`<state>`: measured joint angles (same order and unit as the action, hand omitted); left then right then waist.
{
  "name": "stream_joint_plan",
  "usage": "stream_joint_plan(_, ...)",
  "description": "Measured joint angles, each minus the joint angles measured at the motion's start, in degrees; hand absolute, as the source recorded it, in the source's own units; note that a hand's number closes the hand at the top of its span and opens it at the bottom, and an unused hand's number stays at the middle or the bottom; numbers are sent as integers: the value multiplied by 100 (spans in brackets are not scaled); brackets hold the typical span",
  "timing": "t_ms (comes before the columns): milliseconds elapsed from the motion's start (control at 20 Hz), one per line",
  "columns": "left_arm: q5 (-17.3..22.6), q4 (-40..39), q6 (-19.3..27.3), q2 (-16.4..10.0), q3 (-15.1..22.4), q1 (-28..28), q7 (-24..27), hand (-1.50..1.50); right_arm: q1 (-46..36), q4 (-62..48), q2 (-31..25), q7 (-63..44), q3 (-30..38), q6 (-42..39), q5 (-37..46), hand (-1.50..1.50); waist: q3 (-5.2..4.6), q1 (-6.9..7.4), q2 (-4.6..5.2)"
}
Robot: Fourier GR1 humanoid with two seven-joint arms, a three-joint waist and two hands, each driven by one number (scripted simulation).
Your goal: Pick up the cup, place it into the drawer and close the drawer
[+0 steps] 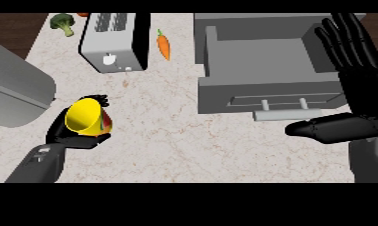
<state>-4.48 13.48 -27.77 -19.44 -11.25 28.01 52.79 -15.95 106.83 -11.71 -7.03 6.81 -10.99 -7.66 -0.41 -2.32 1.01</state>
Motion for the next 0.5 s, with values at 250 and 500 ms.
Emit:
stream_joint_plan(250,-55,307,588,97,-7,-98,503,150,-58,-119,-61,70,77,-15,24,-150,3,42,-6)
stream_joint_plan(500,161,417,1490,371,-370,-95,800,150,-131,-158,-92,10,125,-17,-20,-150,10,76,-23)
